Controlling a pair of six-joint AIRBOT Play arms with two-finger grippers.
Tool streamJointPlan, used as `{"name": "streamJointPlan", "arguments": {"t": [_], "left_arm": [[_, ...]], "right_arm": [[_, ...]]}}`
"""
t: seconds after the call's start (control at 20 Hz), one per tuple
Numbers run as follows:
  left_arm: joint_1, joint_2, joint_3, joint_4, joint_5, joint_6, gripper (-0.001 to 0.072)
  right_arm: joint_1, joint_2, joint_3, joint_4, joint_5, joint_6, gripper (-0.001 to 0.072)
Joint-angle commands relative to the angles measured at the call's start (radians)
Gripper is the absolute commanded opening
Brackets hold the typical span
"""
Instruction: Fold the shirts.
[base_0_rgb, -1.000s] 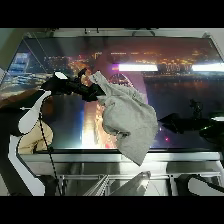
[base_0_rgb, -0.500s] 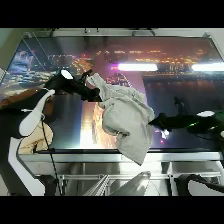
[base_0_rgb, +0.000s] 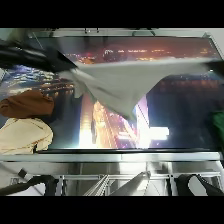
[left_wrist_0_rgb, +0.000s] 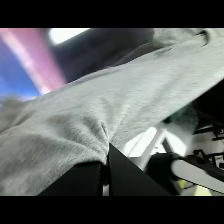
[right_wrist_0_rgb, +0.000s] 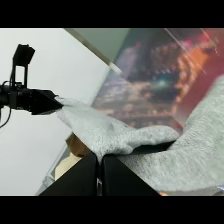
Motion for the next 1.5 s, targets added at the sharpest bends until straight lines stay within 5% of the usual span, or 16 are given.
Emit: {"name": "streamJointPlan", "arguments": {"t": [0.0, 0.3, 0.7, 0.75, 0.8, 0.9, 0.95, 1.0, 1.05, 1.25, 1.45], "left_arm": [[0.026, 0.252, 0.001, -0.208, -0.005, 0.026, 0.0019], [0.007, 0.362, 0.001, 0.055, 0.217, 0.069, 0.0029], [-0.151, -0.296, 0.054, 0.073, 0.254, 0.178, 0.0030], [-0.160, -0.399, 0.111, 0.073, 0.240, 0.183, 0.0113], [-0.164, -0.502, 0.182, 0.072, 0.208, 0.175, 0.0323], [-0.146, -0.659, 0.325, 0.074, 0.123, 0.079, 0.0340], [-0.124, -0.708, 0.384, 0.076, 0.067, 0.021, 0.0340], [-0.090, -0.739, 0.426, 0.092, 0.008, -0.040, 0.0340], [-0.055, -0.754, 0.452, 0.129, -0.060, -0.121, 0.0340], [0.027, -0.684, 0.280, 0.340, -0.296, -0.283, 0.0340], [0.013, -0.452, -0.177, 0.556, -0.137, -0.261, 0.0340]], "right_arm": [[-0.035, 0.198, 0.104, 0.148, 0.022, -0.005, 0.0017], [0.100, 0.240, 0.063, -0.209, -0.077, 0.029, 0.0017], [0.480, -0.024, -0.321, -0.525, -0.564, 0.027, 0.0018], [0.490, -0.079, -0.349, -0.539, -0.629, 0.027, 0.0017], [0.491, -0.134, -0.367, -0.548, -0.679, 0.027, 0.0018], [0.466, -0.253, -0.371, -0.573, -0.728, 0.027, 0.0030], [0.433, -0.299, -0.365, -0.587, -0.727, 0.027, 0.0193], [0.385, -0.338, -0.352, -0.592, -0.721, 0.027, 0.0463], [0.325, -0.362, -0.335, -0.600, -0.706, 0.027, 0.0594], [0.089, -0.444, -0.227, -0.612, -0.554, 0.027, 0.0599], [0.035, -0.608, -0.124, -0.610, -0.445, 0.016, 0.0598]]}}
